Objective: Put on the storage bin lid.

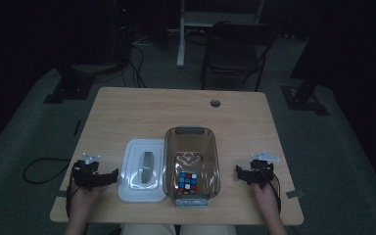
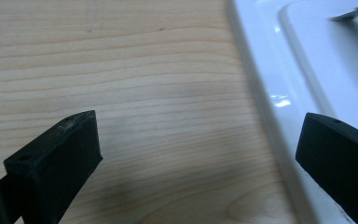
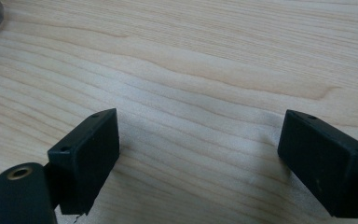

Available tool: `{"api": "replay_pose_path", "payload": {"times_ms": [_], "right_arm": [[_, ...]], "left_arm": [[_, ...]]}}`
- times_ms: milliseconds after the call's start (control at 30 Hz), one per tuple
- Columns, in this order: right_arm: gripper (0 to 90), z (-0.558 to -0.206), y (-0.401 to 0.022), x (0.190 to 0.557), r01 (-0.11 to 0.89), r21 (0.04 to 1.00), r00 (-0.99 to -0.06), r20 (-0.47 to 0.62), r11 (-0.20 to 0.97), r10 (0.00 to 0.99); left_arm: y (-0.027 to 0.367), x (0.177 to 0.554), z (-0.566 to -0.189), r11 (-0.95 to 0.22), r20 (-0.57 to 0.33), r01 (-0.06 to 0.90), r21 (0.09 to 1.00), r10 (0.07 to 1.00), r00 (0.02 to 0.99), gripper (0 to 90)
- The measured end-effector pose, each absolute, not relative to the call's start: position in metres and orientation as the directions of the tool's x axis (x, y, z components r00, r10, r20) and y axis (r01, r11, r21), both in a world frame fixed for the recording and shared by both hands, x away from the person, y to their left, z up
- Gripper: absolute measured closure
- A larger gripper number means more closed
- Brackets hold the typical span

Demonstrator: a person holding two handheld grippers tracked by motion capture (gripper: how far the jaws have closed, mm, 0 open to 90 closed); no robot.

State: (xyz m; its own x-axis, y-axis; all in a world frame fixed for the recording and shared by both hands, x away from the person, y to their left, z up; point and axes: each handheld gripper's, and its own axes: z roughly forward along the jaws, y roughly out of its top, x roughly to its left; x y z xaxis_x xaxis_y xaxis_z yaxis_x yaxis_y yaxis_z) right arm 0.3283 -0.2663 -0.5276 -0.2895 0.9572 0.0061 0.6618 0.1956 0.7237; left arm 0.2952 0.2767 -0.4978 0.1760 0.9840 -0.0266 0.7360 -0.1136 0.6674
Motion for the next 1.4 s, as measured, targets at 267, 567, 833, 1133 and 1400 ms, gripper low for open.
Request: {"api": "replay_pose_path", "payload": {"times_ms": [267, 567, 833, 1133, 1400], "right_arm": [[12.4, -0.528, -0.266, 0.328, 0.662, 0.724, -0.29, 0.006, 0.196, 0.957], [12.4, -0.528, -0.266, 0.328, 0.662, 0.724, -0.29, 0.006, 0.196, 0.957], [12.4, -0.528, -0.266, 0.328, 0.662, 0.724, -0.29, 0.006, 0.196, 0.957], [12.4, -0.528, -0.266, 0.328, 0.662, 0.723, -0.289, 0.006, 0.195, 0.957], [12.4, -0.528, -0.266, 0.328, 0.662, 0.723, -0.29, 0.007, 0.195, 0.957]], "left_arm": [[0.26, 0.289, -0.486, -0.145, -0.058, 0.705, 0.694, 0.965, 0.255, 0.6], [0.232, 0.288, -0.476, -0.214, -0.059, 0.682, 0.7, 0.933, 0.354, 0.6], [0.212, 0.288, -0.476, -0.231, -0.069, 0.672, 0.704, 0.919, 0.388, 0.6], [0.189, 0.292, -0.48, -0.244, -0.085, 0.652, 0.718, 0.899, 0.43, 0.6], [0.17, 0.298, -0.488, -0.274, -0.07, 0.639, 0.719, 0.886, 0.459, 4.4]]}}
